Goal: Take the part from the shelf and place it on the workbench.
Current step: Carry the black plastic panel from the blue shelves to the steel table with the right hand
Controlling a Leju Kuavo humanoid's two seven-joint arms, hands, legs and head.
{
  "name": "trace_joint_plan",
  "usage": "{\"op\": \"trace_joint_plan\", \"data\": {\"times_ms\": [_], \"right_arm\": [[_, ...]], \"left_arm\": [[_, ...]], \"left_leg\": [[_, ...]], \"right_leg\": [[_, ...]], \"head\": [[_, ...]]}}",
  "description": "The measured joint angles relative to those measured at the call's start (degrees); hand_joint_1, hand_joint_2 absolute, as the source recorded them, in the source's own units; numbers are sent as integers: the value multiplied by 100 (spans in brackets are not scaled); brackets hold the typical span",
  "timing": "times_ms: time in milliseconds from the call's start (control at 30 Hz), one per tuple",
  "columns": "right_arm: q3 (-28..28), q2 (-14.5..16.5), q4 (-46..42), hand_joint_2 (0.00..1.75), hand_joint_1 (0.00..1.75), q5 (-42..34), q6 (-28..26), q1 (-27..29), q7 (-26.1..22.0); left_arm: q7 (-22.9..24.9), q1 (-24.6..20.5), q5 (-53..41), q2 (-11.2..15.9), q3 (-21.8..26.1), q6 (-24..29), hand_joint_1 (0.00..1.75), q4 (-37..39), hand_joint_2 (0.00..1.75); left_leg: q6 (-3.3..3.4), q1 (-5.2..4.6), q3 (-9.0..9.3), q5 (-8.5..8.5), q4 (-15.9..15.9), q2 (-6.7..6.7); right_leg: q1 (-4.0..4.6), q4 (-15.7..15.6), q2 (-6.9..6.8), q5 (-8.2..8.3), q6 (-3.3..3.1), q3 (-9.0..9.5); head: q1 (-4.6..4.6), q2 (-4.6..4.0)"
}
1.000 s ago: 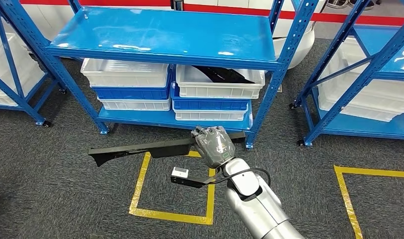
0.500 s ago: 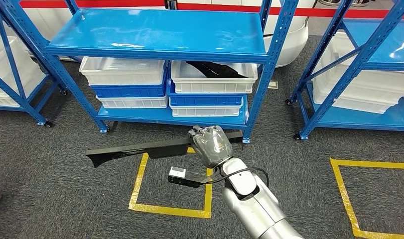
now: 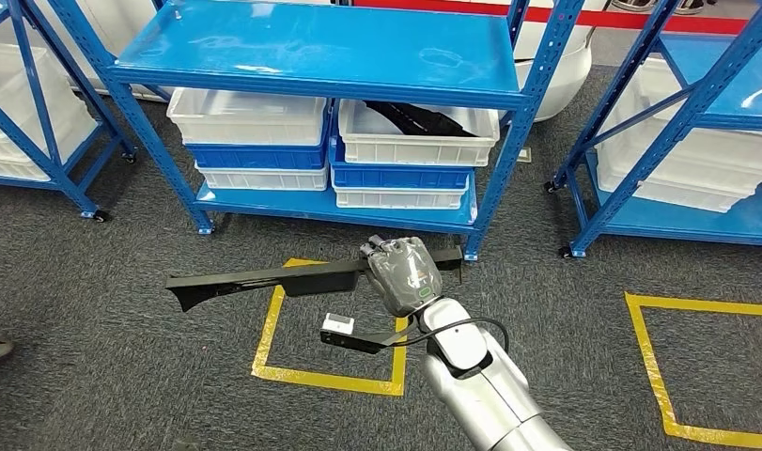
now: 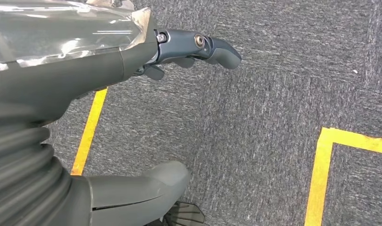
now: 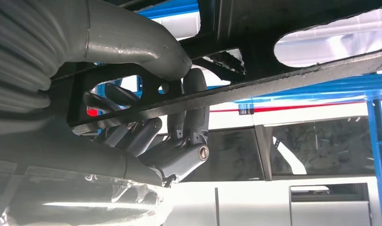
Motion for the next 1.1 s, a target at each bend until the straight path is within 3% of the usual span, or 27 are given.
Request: {"op": "trace_joint_plan", "data": {"times_ms": [67, 167, 233, 300, 367, 400, 433, 500, 567, 633, 700, 733, 800, 867, 900, 933, 1000, 1067, 1100], "right_arm": [[-1, 16, 2, 175, 175, 1, 0, -19, -11], [-2, 38, 10, 175, 175, 1, 0, -31, -16], [-2, 66, 15, 175, 175, 1, 0, -43, -17], [-1, 88, 21, 175, 175, 1, 0, -46, -20], [0, 92, 39, 175, 175, 1, 0, -41, -22], [0, 92, 50, 175, 175, 1, 0, -38, -23], [0, 92, 58, 175, 175, 1, 0, -39, -24], [-1, 102, 63, 175, 175, 1, 0, -44, -26], [-2, 115, 63, 175, 175, 1, 0, -53, -27], [-3, 129, 63, 175, 175, 1, 0, -58, -28], [-4, 134, 63, 175, 175, 1, 0, -60, -29], [-6, 129, 63, 175, 175, 1, 0, -65, -30], [-9, 115, 66, 175, 175, -1, 0, -70, -31], [-9, 99, 78, 175, 175, -2, 0, -63, -32], [-9, 91, 85, 175, 175, -1, 0, -58, -32], [-9, 86, 92, 175, 175, -1, 0, -56, -32], [-9, 85, 97, 175, 175, -1, -1, -71, -32], [-11, 91, 97, 175, 175, -4, -5, -95, -33], [-15, 90, 97, 175, 175, -7, -7, -103, -34]], "left_arm": [[0, 0, 0, -1, 1, 15, 0, 0, 175], [1, 4, 0, -1, 3, 32, 0, 0, 175], [-1, 11, 4, 8, 4, 36, 0, 0, 175], [-4, 15, 9, 15, 4, 38, 0, 0, 175], [-8, 17, 10, 17, 5, 39, 0, 0, 175], [-9, 19, 12, 19, 7, 39, 0, 0, 175], [-10, 19, 14, 22, 8, 40, 0, 0, 175], [-13, 10, 15, 29, 13, 40, 0, 0, 175], [-20, 0, 15, 33, 26, 42, 0, 0, 175], [-26, 1, 14, 33, 41, 44, 0, 0, 175], [-26, -2, 15, 30, 51, 45, 0, 0, 175], [-26, -5, 15, 29, 55, 45, 0, -1, 175], [-27, -9, 15, 27, 64, 45, 0, -2, 175], [-30, -6, 15, 25, 77, 45, 0, -2, 175], [-32, -4, 15, 24, 83, 45, 0, -2, 175], [-33, -3, 15, 23, 87, 45, 0, -2, 175], [-42, -3, 16, 21, 93, 44, 0, -2, 175], [-50, -3, 22, 20, 101, 40, 0, -2, 175], [-52, -2, 31, 20, 107, 38, 0, -2, 175]], "left_leg": [[-68, -14, -24, 49, 12, 1], [-181, 7, -59, 100, 9, 0], [-237, 33, -193, -156, 279, -6], [-287, 47, -474, -647, 1001, -12], [-321, 51, -667, -949, 1644, -15], [-323, 52, -617, -950, 1682, -14], [-314, 52, -436, -854, 1470, -14], [-269, 47, 116, -603, 656, -16], [-198, 15, 423, -486, 147, -24], [-118, -23, 411, -440, 92, -25], [-17, -2, 382, -339, 19, -2], [35, 9, 355, -277, -24, 9], [90, 8, 267, -177, -61, 24], [84, 1, 156, -98, -57, 27], [72, 0, 106, -60, -55, 28], [57, 2, 63, -23, -53, 28], [9, 1, -2, 41, -42, 23], [-56, -15, -39, 95, -28, 20], [-92, -20, -49, 120, -25, 21]], "right_leg": [[32, -472, 7, 128, -51, 241], [29, -487, 7, 225, -175, 199], [-28, -498, -3, 314, -275, 172], [-30, -493, -9, 394, -337, 97], [-12, -484, -13, 454, -337, 5], [-6, -475, -13, 478, -327, -34], [-4, -462, -12, 496, -318, -66], [3, -427, -9, 520, -296, -111], [35, -402, -10, 547, -253, -147], [55, -412, -11, 596, -177, -179], [62, -366, -7, 571, -119, -244], [64, -205, -2, 457, -119, -332], [47, 460, 8, 59, -158, -621], [23, 1160, 10, -263, -145, -854], [14, 1255, 10, -310, -111, -837], [5, 1091, 9, -266, -67, -687], [-11, 221, 9, -52, -1, -129], [12, -427, 13, 114, -16, 231], [31, -518, 16, 144, -49, 262]], "head": [[-8, 0], [-15, 0], [-29, 0], [-48, 0], [-55, 0], [-55, 0], [-56, 0], [-57, 0], [-48, 0], [-41, 0], [-41, 0], [-35, 0], [-20, 0], [-11, 0], [-9, 0], [-6, 0], [-3, 0], [-9, 0], [-12, 0]]}}
